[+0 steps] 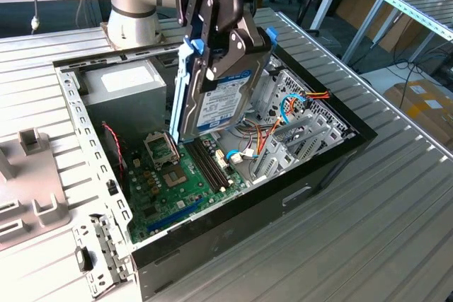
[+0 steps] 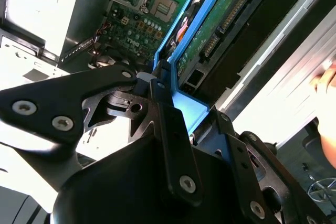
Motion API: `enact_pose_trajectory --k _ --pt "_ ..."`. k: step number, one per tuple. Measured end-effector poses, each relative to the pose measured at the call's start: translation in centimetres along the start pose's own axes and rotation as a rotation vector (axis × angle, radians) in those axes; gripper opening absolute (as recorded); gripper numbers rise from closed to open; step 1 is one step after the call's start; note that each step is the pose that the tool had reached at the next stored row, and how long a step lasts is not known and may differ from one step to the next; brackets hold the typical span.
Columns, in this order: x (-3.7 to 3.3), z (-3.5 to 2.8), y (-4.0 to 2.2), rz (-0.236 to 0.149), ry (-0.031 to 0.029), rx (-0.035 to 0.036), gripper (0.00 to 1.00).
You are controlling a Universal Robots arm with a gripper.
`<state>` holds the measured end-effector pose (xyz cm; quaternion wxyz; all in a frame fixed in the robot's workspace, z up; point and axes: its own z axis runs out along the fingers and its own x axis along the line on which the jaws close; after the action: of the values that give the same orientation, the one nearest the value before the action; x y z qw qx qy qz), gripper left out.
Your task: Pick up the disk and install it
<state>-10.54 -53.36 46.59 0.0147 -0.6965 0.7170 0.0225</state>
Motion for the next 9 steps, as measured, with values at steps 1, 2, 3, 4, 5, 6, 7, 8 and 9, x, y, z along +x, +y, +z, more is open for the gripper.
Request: enact_pose_trajectory --k 1,2,3,4,5,6,7,8,9 --pt "0.07 0.00 -0.06 0.000 0.0001 0.0000 0.37" --pt "0.13 0.00 -0.11 0.000 0.0001 0.0000 0.37" --pt "0.19 0.00 -0.21 0.000 0.0001 0.0000 0.37" --pt "0.26 0.00 -0.29 0.000 0.0001 -0.0001 0.37" --pt "0.36 0.01 -0.44 0.000 0.0001 -0.0001 0.37" --pt "0.41 0.01 -0.53 0.000 0.0001 -0.0001 0.37" --pt "0.46 0.01 -0.60 0.000 0.0000 0.0000 0.37" --pt "0.52 0.01 -0.69 0.000 0.0001 -0.0001 0.37" --pt "0.57 0.02 -0.73 0.000 0.0001 -0.0001 0.37"
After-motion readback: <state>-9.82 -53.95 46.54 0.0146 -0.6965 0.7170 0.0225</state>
